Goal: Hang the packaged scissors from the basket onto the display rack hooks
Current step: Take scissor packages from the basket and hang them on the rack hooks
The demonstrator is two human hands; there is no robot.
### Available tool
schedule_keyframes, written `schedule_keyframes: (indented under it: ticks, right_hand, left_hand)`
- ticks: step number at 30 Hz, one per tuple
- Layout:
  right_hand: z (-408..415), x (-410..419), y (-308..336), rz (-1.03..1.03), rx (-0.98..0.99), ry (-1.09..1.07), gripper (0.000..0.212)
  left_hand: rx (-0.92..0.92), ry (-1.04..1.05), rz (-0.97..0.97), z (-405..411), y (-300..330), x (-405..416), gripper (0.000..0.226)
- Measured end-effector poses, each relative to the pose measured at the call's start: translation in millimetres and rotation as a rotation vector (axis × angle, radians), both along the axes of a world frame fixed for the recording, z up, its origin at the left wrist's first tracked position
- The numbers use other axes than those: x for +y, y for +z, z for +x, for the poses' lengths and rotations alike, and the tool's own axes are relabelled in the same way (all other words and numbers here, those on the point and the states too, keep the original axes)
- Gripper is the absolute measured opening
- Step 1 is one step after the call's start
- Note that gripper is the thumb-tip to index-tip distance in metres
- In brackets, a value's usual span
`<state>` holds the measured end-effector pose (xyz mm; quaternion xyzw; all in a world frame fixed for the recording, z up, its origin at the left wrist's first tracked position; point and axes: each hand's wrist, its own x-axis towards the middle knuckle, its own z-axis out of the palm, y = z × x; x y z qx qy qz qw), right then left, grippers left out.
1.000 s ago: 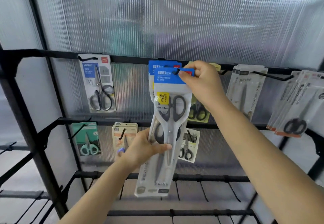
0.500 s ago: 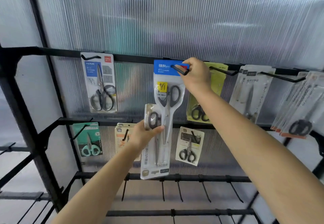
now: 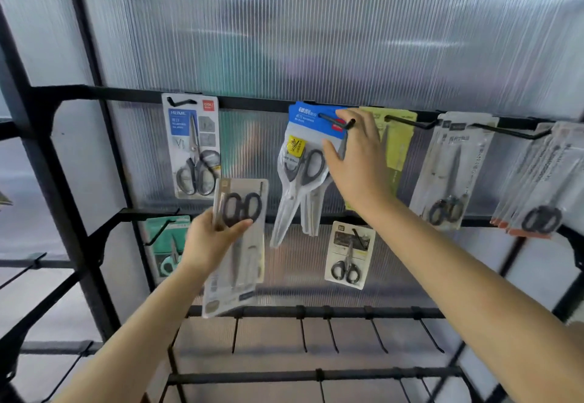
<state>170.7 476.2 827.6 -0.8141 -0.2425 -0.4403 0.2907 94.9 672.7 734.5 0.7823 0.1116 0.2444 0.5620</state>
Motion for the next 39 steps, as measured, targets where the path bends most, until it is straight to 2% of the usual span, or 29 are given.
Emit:
schedule_keyframes:
  ticks: [2,4,7,10,13,16,19,23,27,31,33,35,37,39]
  right_hand:
    - [-6.3,-7.5,-11.7,0.014,0.084,0.027,0.044]
    - [-15.7,-16.4,-24.1,-0.018,0.174,0.078,0.047]
    - [-35.3,-27.3,-32.1,-0.209,0.281,0.185,0.052]
    - [-53.9,-33.8,-28.4,-0.423,0.436,0.264,0.062]
    - [-64.1,-48.3,-27.3,-0.498,0.53,0.246,0.044]
    - [-71.3,-75.5,-26.4,-0.435,0.574,0.172,0.022]
    - [-75.9,-105.6,-30.4,-0.372,0.578,0.097,0.025]
    - [-79.0,-150.5,-44.9,-0.191,0.597,0.002,0.026]
    - [-75.5,-204.2,-58.1,0.145,0.641,-0.071,0.018]
    - [-65.1,-252.3,-76.0,0.46,0.639,-0.035,0.017]
    - [-58.5,-273.1,-86.5,0.658,0.655,-0.014,0.018]
    - [-51.6,-291.4,-95.9,0.914,0.694,0.068,0.012]
    - [-47.6,-303.5,-103.7,1.111,0.766,0.26,0.017]
    - [-51.4,-305.4,-110.6,1.257,0.833,0.484,0.031]
  left_hand:
    - [-0.04,0.053,0.187,-11.5,5.4,3.6,0.017]
    - [-0.026,0.014,0.324,-20.6,8.7,7.1,0.019]
    - [0.089,-0.164,0.592,-23.5,13.0,1.9,0.029]
    - [0.083,-0.347,0.802,-14.7,17.8,-22.8,0.023]
    - [0.003,-0.441,0.857,-1.8,19.4,-56.9,0.034]
    - [-0.103,-0.557,0.772,14.2,20.6,-89.6,0.028]
    - [-0.172,-0.625,0.732,28.8,17.7,-120.3,0.023]
    - [-0.257,-0.628,0.532,32.4,9.2,-162.0,0.035]
    - [-0.361,-0.377,0.378,26.6,1.5,-194.1,0.014]
    - [-0.479,-0.147,0.432,24.3,-14.5,-221.2,0.01]
    - [-0.398,-0.143,0.335,22.0,-22.8,-232.8,0.014]
    - [-0.22,-0.251,0.201,16.2,-30.6,-248.0,0.02]
    - [-0.017,-0.356,0.079,11.0,-36.2,-265.8,0.023]
    - [0.156,-0.444,-0.072,7.1,-38.0,-285.0,0.028]
